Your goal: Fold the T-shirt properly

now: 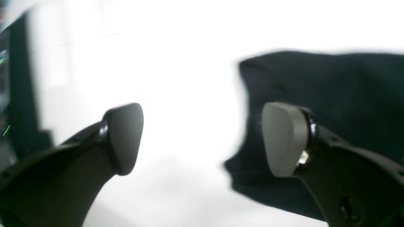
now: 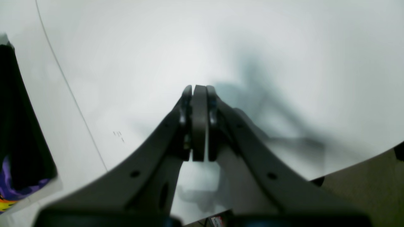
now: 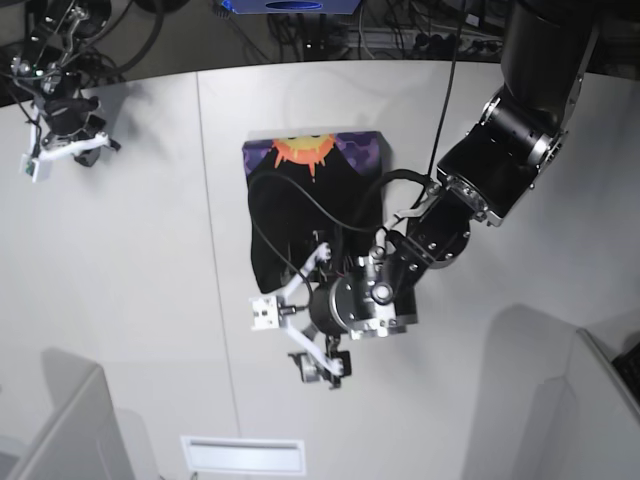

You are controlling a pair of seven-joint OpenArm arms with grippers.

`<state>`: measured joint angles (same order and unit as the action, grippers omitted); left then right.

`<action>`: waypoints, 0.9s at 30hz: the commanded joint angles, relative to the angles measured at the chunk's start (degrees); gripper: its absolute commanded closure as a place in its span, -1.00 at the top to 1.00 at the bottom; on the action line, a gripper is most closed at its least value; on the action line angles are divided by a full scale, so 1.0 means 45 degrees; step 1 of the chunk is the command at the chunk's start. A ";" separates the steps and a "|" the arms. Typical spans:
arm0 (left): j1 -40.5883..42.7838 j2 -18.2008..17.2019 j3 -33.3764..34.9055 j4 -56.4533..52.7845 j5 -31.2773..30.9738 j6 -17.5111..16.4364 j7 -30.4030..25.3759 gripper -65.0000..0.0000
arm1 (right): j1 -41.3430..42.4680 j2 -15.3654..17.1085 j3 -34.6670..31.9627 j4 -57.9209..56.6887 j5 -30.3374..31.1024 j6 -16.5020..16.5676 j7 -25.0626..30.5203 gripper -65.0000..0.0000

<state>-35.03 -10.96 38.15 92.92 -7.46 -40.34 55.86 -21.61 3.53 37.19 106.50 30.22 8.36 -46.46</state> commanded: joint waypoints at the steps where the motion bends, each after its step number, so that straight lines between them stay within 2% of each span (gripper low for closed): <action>1: 0.0096 0.0062 -0.0791 0.0752 0.0047 0.0075 -0.0134 0.73 | 0.0025 0.0163 0.0048 0.0217 0.0093 0.0066 0.0272 -1.00; 3: 0.0819 -0.0426 -0.2236 0.1865 0.0164 0.0075 -0.0134 0.70 | 0.0025 0.0222 0.0029 0.0256 0.0074 0.0066 0.0272 -1.00; 5: 0.1659 -0.0876 -0.3369 0.2920 0.0399 0.0075 -0.0193 0.48 | 0.0005 0.0261 0.0029 0.0314 0.0054 0.0066 0.0272 -1.00; 7: 0.2733 -0.1325 -0.4659 0.3995 0.0985 0.0075 -0.0232 0.10 | 0.0005 0.0456 0.0029 0.0431 0.0035 0.0066 0.0331 -1.00; 9: 0.3886 -0.1481 -0.6300 0.4561 0.1356 0.0075 -0.0251 -0.44 | -0.0171 0.0769 -0.0147 0.0568 0.0035 0.0145 0.0663 -1.00; 11: 0.4843 -0.1540 -0.7980 0.4639 0.1395 0.0075 -0.0447 -0.96 | -0.0620 0.1257 -0.0714 0.0725 0.0035 0.0692 0.1347 -1.00; 14: 0.6484 -0.1559 -1.0285 0.4639 0.1414 0.0075 -0.1814 -1.00 | -0.1577 0.1882 -0.1651 0.1057 0.0035 0.1297 0.2558 -1.00; 17: 0.8243 -0.1598 -1.2122 0.4503 0.1551 0.0075 -0.3983 -1.00 | -0.2535 0.2195 -0.2394 0.1389 -0.0434 0.1375 0.3887 -1.00; 24: 1.2970 -0.2399 -1.3587 0.4366 0.1395 0.0075 -0.7987 -1.00 | -0.4195 0.2019 -0.3800 0.1428 -0.3833 0.1395 0.5703 -1.00; 27: 1.4826 -0.2302 -1.4153 0.4346 0.1395 0.0075 -0.9257 -1.00 | -0.4977 0.1863 -0.4152 0.1486 -0.4185 0.1395 0.6622 -1.00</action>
<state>31.81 -20.58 -25.08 111.50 -0.43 -40.36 15.49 -43.51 11.16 18.02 112.03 11.51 14.90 -17.74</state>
